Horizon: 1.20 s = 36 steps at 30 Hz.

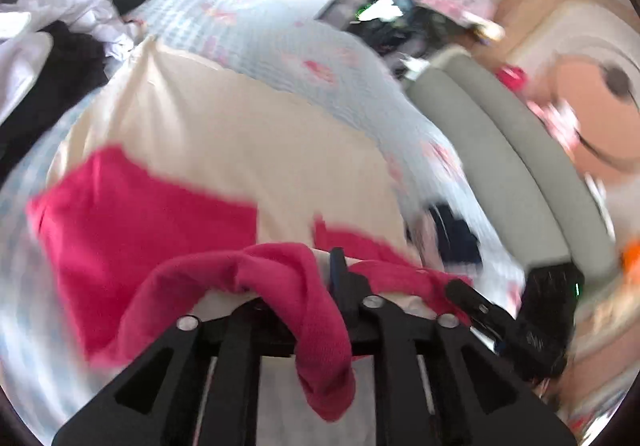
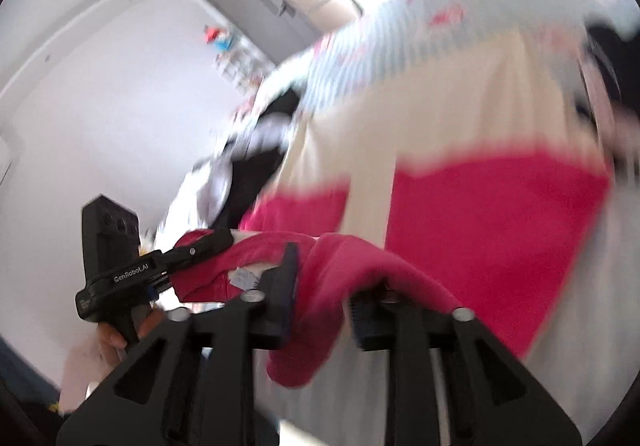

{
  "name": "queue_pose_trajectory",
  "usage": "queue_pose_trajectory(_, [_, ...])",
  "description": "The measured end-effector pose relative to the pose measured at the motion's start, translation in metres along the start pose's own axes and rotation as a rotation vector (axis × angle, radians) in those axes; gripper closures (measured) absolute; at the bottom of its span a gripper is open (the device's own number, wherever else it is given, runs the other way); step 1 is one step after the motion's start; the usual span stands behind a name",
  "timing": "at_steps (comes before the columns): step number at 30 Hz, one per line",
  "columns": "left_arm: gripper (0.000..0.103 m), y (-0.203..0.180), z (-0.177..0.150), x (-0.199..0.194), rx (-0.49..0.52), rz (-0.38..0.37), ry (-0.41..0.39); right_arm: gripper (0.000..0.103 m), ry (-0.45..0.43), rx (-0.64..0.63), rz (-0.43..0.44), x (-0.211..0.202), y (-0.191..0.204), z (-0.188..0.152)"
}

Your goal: Fold clothes

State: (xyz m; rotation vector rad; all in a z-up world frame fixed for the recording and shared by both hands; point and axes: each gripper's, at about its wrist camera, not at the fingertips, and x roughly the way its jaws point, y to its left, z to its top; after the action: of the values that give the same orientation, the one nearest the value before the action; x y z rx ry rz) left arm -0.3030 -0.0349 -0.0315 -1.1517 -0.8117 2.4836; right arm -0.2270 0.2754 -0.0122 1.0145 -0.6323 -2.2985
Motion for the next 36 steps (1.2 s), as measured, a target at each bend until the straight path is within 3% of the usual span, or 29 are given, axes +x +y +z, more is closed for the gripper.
queue_pose_trajectory(1, [0.062,0.001,0.017,0.004,-0.026,0.023,-0.007,0.055,-0.020,0.036,-0.057,0.005,-0.004,0.019])
queue_pose_trajectory(2, [0.058,0.002,0.032,0.007,-0.045,0.037,-0.020,0.052,-0.039,0.071,-0.105,0.008,-0.007,0.036])
queue_pose_trajectory(4, [0.030,0.000,0.034,-0.011,-0.006,-0.037,-0.105,0.043,-0.101,0.109,-0.069,-0.005,-0.008,0.052])
queue_pose_trajectory(6, [0.025,0.011,0.024,-0.020,0.003,-0.021,-0.141,0.018,-0.158,0.073,-0.036,-0.020,-0.009,0.048])
queue_pose_trajectory(9, [0.025,0.050,-0.014,-0.020,-0.088,0.083,-0.111,0.020,-0.081,0.049,-0.185,-0.016,-0.030,0.015])
queue_pose_trajectory(12, [0.027,0.089,-0.052,-0.020,-0.181,0.180,-0.083,0.023,0.037,0.109,-0.305,-0.005,-0.061,-0.026])
queue_pose_trajectory(16, [0.031,0.123,-0.100,-0.034,-0.348,0.132,-0.119,0.026,0.054,0.258,-0.304,-0.010,-0.094,-0.070])
queue_pose_trajectory(18, [0.039,0.119,-0.101,-0.029,-0.325,0.101,-0.089,0.023,0.049,0.273,-0.266,-0.010,-0.098,-0.078])
queue_pose_trajectory(21, [0.040,0.112,-0.102,-0.022,-0.291,0.056,-0.047,0.023,0.113,0.234,-0.239,0.010,-0.085,-0.066])
queue_pose_trajectory(25, [0.040,0.124,-0.088,0.000,-0.318,0.081,-0.057,0.023,0.032,0.278,-0.159,0.020,-0.094,-0.050])
queue_pose_trajectory(27, [0.040,0.132,-0.082,0.005,-0.380,0.025,-0.083,0.024,0.008,0.333,-0.172,0.031,-0.104,-0.045])
queue_pose_trajectory(30, [0.040,0.133,-0.071,0.008,-0.379,-0.033,-0.141,0.023,-0.074,0.374,-0.157,0.044,-0.108,-0.036])
queue_pose_trajectory(32, [0.040,0.130,-0.064,0.021,-0.349,0.015,-0.145,0.024,-0.096,0.361,-0.175,0.055,-0.109,-0.030])
queue_pose_trajectory(34, [0.083,0.124,-0.058,0.032,-0.307,0.116,-0.108,0.042,-0.066,0.329,-0.240,0.070,-0.108,-0.026])
queue_pose_trajectory(35, [0.084,0.123,-0.058,0.032,-0.294,0.146,-0.090,0.062,-0.051,0.302,-0.269,0.075,-0.105,-0.024])
queue_pose_trajectory(36, [0.089,0.121,-0.058,0.030,-0.280,0.171,-0.075,0.074,-0.046,0.262,-0.285,0.075,-0.099,-0.022])
